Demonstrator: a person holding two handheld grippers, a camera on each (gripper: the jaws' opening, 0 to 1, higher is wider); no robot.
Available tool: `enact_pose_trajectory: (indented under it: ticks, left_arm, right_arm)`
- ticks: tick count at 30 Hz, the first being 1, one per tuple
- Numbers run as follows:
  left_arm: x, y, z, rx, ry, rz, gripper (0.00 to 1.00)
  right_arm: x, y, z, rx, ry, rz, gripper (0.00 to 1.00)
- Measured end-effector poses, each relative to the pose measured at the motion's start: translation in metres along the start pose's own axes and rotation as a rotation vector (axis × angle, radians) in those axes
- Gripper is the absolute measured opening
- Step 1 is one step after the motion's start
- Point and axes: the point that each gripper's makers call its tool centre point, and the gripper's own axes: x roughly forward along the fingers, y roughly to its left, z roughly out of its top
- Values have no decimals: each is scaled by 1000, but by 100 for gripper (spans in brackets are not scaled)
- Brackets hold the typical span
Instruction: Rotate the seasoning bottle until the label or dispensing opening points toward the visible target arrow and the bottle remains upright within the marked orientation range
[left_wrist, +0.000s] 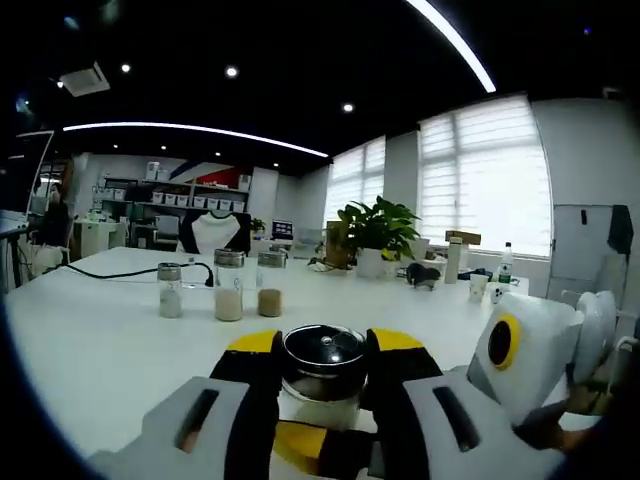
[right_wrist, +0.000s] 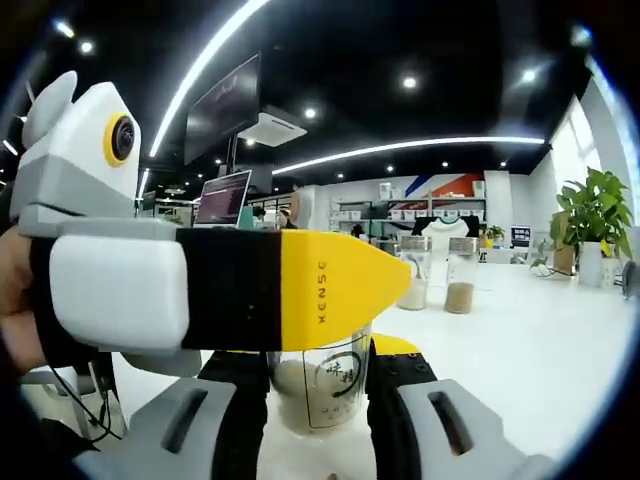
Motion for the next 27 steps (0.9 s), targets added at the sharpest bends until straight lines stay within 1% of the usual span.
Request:
enact_pose_trajectory:
  ticks: [5, 7, 9, 10, 13, 15, 16, 17, 19, 22, 25, 26, 27]
  left_arm:
    - [-2, 0, -6, -1, 14, -29, 35]
    - [-4, 0, -5, -8, 7, -38, 35]
    - [-5, -2, -4, 10, 2, -66, 35]
    - [-5, -5, -2, 28, -1, -99, 35]
    - [-7, -6, 2, 5, -18, -150, 35]
    - [-8, -7, 4, 26, -19, -169, 35]
    - [-9, -9, 4, 52, -19, -184, 35]
    - [-9, -11, 5, 73, -16, -199, 35]
    - [-8, -12, 6, 87, -13, -229, 35]
    - [-8, -10, 7, 83, -8, -277, 35]
    - [-8, -10, 8, 109, 0, -314, 35]
    - [-9, -13, 7, 123, 15, -352, 35]
    - [-9, -13, 7, 122, 22, -372, 35]
  right_arm:
    - [0, 1, -5, -11, 24, 28, 35]
    - [0, 2, -5, -13, 22, 33, 35]
    - [-1, 3, -3, -11, 16, 37, 35]
    - [-1, 3, -3, -10, 14, 37, 35]
    - [-2, 3, 2, -11, 0, 42, 34]
    - [-3, 3, 4, -13, -5, 47, 34]
    - [-2, 4, 5, -11, -8, 50, 34]
    - [-2, 4, 6, -9, -10, 51, 34]
    - [-3, 5, 7, -9, -10, 55, 34]
    - [-4, 6, 7, -11, -9, 62, 34]
    - [-5, 8, 6, -1, -5, 78, 34]
    - [-5, 8, 6, 1, -4, 81, 34]
    - [-5, 8, 5, 2, -3, 84, 34]
